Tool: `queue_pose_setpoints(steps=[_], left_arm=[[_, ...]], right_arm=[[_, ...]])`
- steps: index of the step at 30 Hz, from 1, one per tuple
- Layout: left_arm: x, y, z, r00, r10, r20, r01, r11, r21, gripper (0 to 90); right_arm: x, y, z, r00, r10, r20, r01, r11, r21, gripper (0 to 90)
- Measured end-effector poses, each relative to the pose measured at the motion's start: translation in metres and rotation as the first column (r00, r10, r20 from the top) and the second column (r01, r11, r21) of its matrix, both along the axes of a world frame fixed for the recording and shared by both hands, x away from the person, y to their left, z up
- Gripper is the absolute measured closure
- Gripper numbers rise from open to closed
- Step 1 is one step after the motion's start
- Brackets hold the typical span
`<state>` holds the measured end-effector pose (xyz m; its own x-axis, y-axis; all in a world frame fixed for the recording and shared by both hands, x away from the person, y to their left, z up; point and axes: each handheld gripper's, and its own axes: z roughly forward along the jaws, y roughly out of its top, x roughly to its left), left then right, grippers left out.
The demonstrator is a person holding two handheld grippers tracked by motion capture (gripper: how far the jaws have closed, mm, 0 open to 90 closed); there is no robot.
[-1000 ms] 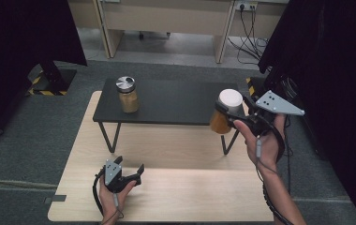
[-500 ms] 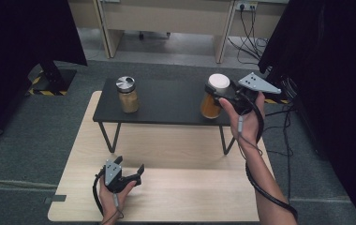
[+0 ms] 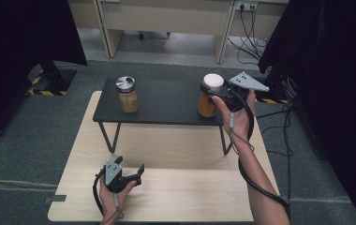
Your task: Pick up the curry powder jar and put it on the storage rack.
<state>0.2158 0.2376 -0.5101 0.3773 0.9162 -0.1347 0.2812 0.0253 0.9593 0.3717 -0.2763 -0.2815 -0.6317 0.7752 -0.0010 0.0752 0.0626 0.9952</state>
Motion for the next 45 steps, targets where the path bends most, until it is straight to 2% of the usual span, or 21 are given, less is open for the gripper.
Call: queue_pose_setpoints(steps=[12,20,45], left_arm=[[0.0,0.0,0.0,1.0,0.002,-0.001,-0.002,1.0,0.0,2.9],[0.0,0.0,0.0,1.0,0.002,0.001,-0.002,1.0,-0.001,2.9],[-0.001,-0.001,0.0,1.0,0.004,0.002,-0.004,1.0,0.001,2.9]], right_arm=[[-0.001,0.0,-0.011,0.9996,-0.005,0.028,0.004,1.0,0.029,34.1],[-0.001,0.001,-0.004,0.9999,-0.007,0.008,0.007,1.0,0.008,34.1],[0.0,0.0,-0.01,0.9997,-0.008,0.021,0.008,1.0,0.028,33.8]])
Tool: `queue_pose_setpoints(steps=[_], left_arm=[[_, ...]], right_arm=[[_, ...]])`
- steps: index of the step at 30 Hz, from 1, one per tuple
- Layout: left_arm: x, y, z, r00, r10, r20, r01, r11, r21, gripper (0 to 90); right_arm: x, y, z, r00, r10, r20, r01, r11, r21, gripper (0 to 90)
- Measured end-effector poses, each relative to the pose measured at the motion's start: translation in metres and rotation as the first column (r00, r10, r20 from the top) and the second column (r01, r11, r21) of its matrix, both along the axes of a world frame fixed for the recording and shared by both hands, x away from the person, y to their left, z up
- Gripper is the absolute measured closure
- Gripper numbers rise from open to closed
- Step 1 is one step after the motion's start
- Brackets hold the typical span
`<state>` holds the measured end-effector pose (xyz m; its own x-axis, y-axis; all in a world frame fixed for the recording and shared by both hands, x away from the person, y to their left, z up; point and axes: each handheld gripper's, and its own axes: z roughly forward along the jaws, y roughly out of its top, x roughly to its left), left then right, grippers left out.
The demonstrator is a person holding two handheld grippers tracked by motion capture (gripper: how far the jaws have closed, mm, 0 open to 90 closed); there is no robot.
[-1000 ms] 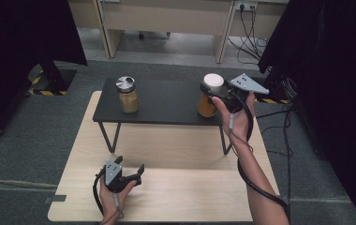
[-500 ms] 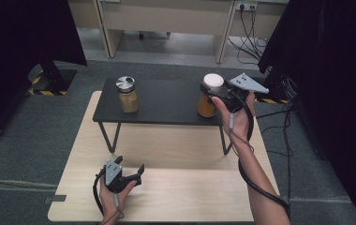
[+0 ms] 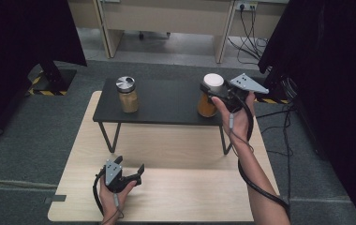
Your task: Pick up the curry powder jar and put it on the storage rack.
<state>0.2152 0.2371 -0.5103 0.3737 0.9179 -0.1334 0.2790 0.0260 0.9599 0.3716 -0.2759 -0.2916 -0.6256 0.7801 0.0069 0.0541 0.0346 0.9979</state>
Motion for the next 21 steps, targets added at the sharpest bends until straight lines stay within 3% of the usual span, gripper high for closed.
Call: queue_pose_setpoints(steps=[10,17,21], left_arm=[[0.0001,-0.0001,0.0,1.0,-0.001,0.0,0.001,1.0,0.0,2.7],[0.0,0.0,-0.0001,1.0,-0.001,0.001,0.001,1.0,0.0,2.7],[0.0001,0.0001,-0.0001,1.0,0.0,0.0,0.0,1.0,-0.001,2.7]], right_arm=[[0.0015,-0.0001,0.0012,1.0,0.003,0.0,-0.003,1.0,-0.002,32.9],[-0.0055,0.0055,-0.0006,0.9972,-0.064,0.039,0.064,0.998,-0.003,7.6],[-0.0066,0.0046,0.0009,0.9974,-0.057,0.045,0.057,0.998,-0.016,6.7]])
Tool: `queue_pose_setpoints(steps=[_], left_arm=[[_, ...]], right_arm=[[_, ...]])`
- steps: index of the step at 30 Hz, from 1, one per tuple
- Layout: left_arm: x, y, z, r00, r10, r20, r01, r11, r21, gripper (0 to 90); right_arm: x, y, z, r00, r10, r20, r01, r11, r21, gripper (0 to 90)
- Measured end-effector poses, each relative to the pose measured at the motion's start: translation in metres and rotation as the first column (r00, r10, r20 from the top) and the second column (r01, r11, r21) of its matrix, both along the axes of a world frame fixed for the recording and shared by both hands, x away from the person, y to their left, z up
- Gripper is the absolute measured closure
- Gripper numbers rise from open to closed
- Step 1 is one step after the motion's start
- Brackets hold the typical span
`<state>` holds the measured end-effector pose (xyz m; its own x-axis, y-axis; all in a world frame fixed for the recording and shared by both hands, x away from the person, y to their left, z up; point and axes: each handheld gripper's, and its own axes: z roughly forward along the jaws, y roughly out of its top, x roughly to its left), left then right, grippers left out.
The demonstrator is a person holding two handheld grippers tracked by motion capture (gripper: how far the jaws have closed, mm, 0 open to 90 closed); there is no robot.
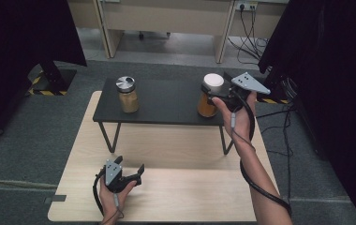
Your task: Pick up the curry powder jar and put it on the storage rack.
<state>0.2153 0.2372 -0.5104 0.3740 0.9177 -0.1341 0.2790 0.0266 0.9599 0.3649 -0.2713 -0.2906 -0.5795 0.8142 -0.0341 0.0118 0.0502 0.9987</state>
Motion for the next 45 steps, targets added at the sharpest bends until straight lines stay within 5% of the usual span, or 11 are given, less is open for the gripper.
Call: queue_pose_setpoints(steps=[21,45], left_arm=[[-0.001,0.0,-0.001,1.0,0.001,0.003,-0.001,1.0,-0.002,2.7],[0.0,0.0,0.0,1.0,0.002,0.002,-0.002,1.0,0.0,2.7]], right_arm=[[-0.019,-0.007,0.001,0.9996,0.01,0.028,-0.01,1.0,0.004,6.7],[-0.073,-0.036,-0.021,0.999,0.015,0.042,-0.014,1.0,-0.015,6.7]])
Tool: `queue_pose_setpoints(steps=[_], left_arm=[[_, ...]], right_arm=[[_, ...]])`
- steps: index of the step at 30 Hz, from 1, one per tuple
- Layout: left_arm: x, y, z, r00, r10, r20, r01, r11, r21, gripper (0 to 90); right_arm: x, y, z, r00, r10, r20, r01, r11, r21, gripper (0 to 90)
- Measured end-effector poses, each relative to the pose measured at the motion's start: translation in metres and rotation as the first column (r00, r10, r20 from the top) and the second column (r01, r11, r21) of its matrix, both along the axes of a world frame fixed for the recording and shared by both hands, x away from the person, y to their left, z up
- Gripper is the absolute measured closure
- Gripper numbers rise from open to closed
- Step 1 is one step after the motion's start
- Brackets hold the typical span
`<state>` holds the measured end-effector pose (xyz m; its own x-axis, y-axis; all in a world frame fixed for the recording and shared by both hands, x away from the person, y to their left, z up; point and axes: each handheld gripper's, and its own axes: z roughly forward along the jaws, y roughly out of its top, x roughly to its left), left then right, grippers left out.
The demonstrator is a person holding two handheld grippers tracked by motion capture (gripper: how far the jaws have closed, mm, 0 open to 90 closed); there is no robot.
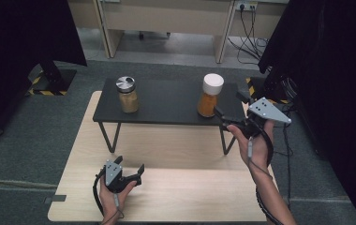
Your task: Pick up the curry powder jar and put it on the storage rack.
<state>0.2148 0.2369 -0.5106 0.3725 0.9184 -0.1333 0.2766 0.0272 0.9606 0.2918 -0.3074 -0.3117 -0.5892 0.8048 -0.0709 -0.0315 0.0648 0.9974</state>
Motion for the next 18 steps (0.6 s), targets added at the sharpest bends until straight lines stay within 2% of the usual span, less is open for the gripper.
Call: queue_pose_setpoints(steps=[12,14,18], left_arm=[[0.0,0.0,0.0,1.0,-0.001,0.001,0.001,1.0,-0.002,2.7],[0.0,0.0,-0.001,1.0,0.002,0.001,-0.002,1.0,-0.009,2.7],[0.0,0.0,0.0,1.0,0.0,0.002,0.0,1.0,0.003,2.7]], right_arm=[[-0.025,-0.011,-0.023,0.9996,-0.008,-0.027,0.007,1.0,-0.014,6.7],[-0.03,-0.013,-0.029,0.9992,-0.012,-0.039,0.011,1.0,-0.012,6.7],[-0.037,-0.017,-0.043,0.9971,-0.02,-0.074,0.019,1.0,-0.015,6.7]])
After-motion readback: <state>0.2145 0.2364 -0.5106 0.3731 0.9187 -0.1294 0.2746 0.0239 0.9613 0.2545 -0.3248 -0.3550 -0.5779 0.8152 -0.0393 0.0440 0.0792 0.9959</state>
